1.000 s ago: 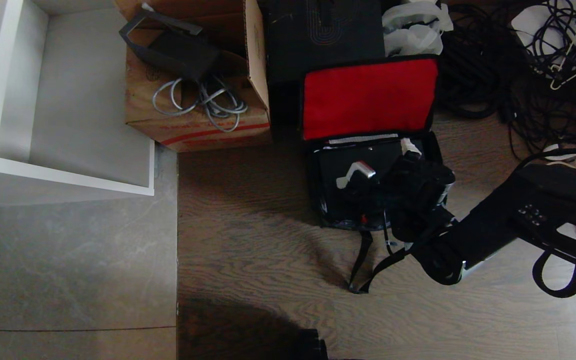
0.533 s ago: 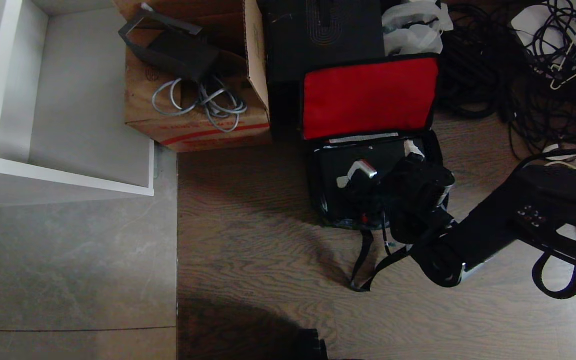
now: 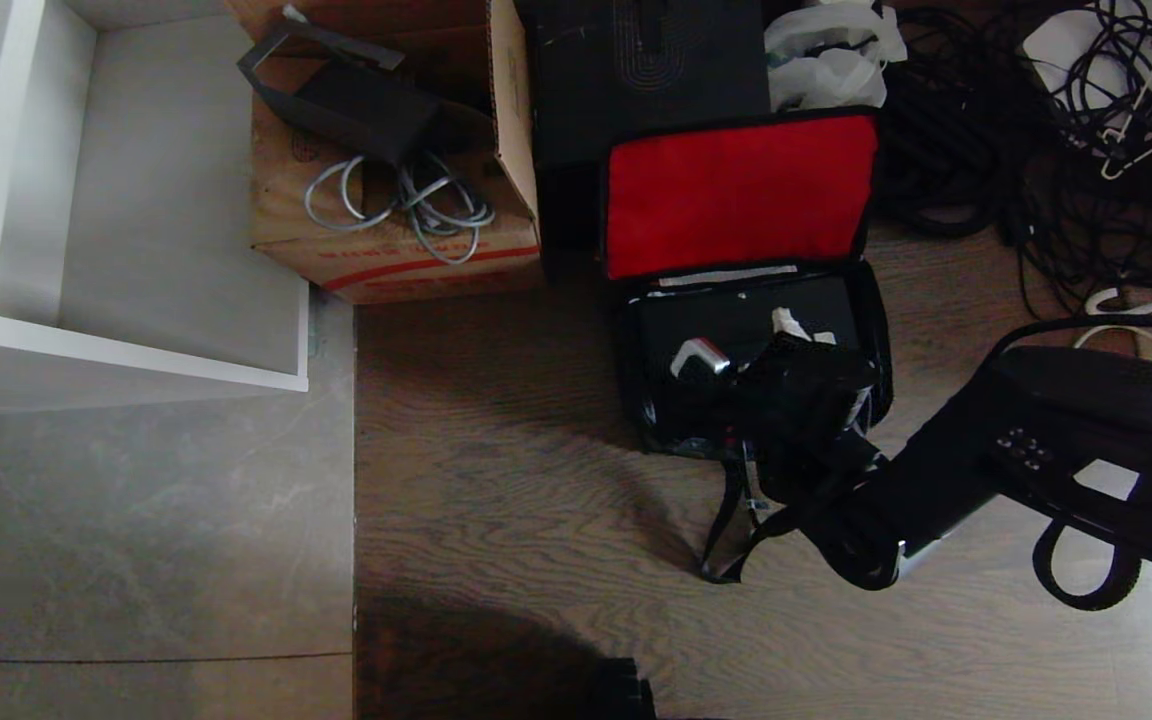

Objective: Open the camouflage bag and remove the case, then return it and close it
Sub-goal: Grip the handle

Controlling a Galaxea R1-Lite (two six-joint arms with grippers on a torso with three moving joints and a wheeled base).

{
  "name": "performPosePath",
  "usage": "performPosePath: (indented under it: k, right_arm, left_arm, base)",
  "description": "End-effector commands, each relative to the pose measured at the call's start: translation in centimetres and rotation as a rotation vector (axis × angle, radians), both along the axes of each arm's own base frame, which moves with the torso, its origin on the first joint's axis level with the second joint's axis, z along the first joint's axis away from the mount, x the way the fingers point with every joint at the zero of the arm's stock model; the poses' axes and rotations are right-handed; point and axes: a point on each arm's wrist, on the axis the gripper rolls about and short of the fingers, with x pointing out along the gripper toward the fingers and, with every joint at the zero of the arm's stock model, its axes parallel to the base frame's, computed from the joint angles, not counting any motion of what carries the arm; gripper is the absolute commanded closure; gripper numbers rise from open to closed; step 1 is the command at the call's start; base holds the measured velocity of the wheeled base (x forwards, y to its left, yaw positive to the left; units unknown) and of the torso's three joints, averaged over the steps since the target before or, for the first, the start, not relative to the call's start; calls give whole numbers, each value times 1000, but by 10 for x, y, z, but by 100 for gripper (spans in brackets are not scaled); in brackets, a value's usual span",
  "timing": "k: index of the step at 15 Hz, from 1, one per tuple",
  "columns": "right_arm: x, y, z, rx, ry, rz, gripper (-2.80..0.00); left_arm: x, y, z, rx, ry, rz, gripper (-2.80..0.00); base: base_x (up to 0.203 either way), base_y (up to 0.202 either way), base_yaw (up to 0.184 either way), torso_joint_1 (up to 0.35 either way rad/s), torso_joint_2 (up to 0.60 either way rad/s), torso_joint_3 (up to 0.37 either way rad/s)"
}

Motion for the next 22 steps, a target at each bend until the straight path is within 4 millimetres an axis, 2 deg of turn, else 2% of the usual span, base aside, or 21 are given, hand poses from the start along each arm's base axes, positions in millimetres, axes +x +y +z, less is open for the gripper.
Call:
performPosePath:
  k: [1,10,19,22]
  right_arm:
    - [3,4,1,6,-21,-1,0]
    - [-5,24,-1,40,-14,-25,0]
    - [-34,56,8,57,37,-162,0]
    - [-41,53,3,29,70,-172,0]
  left_arm:
    - [1,0,-3,-1,9,1,0]
    - [1,0,-3,-1,9,1,0]
    - [1,0,-3,-1,9,1,0]
    - [1,0,-3,-1,9,1,0]
  base:
    - [0,0,0,0,0,0]
    - [0,0,0,0,0,0]
    - [0,0,0,0,0,0]
    - [0,0,0,0,0,0]
